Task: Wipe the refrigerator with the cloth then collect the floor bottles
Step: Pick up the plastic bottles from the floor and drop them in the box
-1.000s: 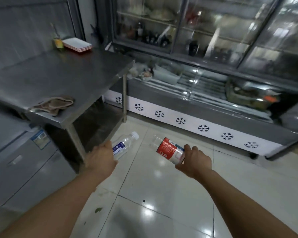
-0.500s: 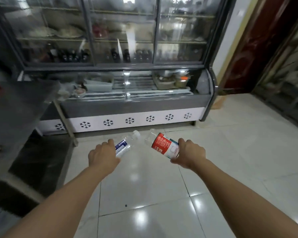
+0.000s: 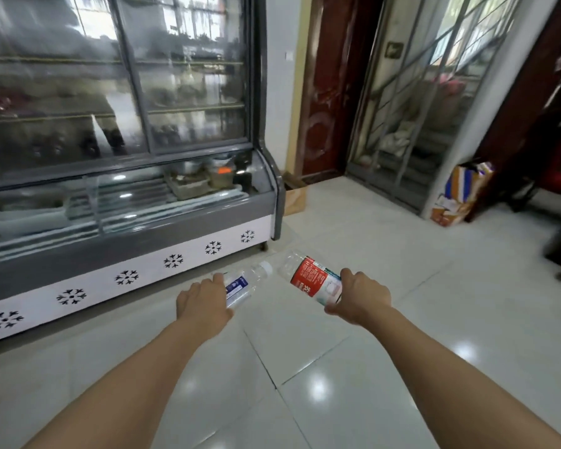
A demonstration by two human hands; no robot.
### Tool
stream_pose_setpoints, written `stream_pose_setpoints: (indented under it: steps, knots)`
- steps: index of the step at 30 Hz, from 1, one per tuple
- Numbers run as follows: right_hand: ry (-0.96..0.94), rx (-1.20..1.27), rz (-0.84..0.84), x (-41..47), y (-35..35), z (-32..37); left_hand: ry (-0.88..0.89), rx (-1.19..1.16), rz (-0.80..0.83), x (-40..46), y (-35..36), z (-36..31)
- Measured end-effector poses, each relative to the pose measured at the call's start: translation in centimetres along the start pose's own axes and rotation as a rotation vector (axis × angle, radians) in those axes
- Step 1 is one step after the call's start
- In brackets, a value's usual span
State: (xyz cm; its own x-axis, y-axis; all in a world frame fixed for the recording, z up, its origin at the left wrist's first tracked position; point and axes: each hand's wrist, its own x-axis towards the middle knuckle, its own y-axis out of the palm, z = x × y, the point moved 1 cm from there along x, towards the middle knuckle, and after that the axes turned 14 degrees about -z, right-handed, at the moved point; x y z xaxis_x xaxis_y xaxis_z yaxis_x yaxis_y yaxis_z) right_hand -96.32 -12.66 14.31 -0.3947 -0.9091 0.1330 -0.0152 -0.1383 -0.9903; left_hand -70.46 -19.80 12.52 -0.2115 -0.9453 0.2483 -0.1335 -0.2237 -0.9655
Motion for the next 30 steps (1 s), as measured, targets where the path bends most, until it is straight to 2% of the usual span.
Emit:
stream_pose_setpoints:
  steps: [9, 15, 22, 30]
  knots:
    - [0.129, -0.024, -0.015, 6.5, -1.0, -18.3, 0.134, -0.049, -0.025, 6.4, 2.6, -19.4]
    - [0.238, -0.025, -0.009, 11.1, -1.2, -28.2, 0.227, -0.099, 0.013, 11.6, 4.5, -30.3]
    - [0.331, -0.040, -0.011, 19.3, 0.3, -36.0, 0.347, -0.084, 0.017, 20.6, 8.3, -39.8]
    - [0.409, -0.033, -0.007, 34.5, 1.7, -43.2, 0.455, -0.080, 0.036, 36.6, 13.3, -51.2]
